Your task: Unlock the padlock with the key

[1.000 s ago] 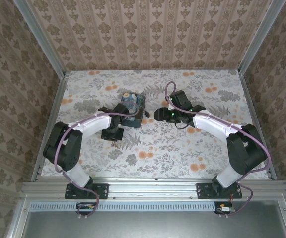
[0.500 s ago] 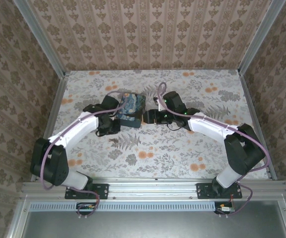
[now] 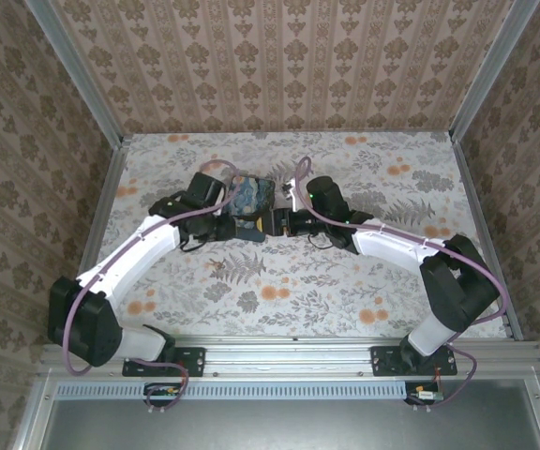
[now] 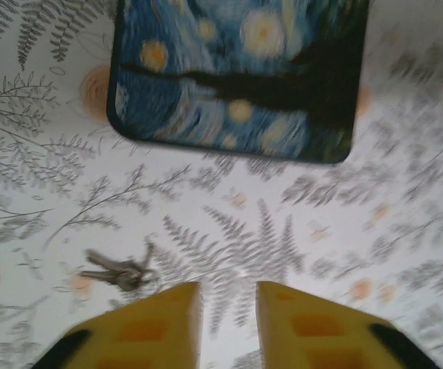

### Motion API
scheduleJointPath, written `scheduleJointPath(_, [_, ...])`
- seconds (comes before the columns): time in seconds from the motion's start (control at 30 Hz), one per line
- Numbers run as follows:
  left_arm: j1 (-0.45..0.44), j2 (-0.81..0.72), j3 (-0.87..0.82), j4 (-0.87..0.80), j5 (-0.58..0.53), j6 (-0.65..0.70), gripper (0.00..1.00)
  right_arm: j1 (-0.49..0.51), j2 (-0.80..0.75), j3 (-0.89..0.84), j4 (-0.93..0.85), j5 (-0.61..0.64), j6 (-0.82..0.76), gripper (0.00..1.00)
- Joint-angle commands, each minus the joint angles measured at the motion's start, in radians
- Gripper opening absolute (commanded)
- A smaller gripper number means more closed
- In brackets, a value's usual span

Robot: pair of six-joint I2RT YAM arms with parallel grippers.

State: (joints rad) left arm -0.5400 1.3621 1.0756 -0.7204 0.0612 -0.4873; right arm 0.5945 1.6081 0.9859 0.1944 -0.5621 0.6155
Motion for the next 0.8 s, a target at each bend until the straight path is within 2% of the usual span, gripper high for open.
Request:
scheduleJointPath(0.0, [-0.018,0.001,-0.079,-0.036,-0.070,0.113,0.37,-0.033,-0.036,-0.030,-0.045,0.096,0.031,0.57])
scheduleJointPath(0.17, [-0.007,0.090,-0.115,-0.018,-0.132,0.052,0.42,-0.072,-0.065,-0.033,-0.075,0.139,0.050,0.58])
scheduleJointPath(0.4, [0.126,0.116,-0.182,0.077,-0.033,-0.149,0.44,-0.078,-0.067,-0.013,-0.109,0.127,0.037,0.58])
scheduleJointPath(0.57, [0.160,0.155,-0.188,0.085,-0.037,-0.228,0.42,-0.078,-0.045,0.003,-0.113,0.110,0.043,0.58])
scheduleJointPath(0.77, [0.198,0.207,-0.196,0.139,0.012,-0.303,0.42,-0.078,-0.030,0.025,-0.124,0.100,0.036,0.58])
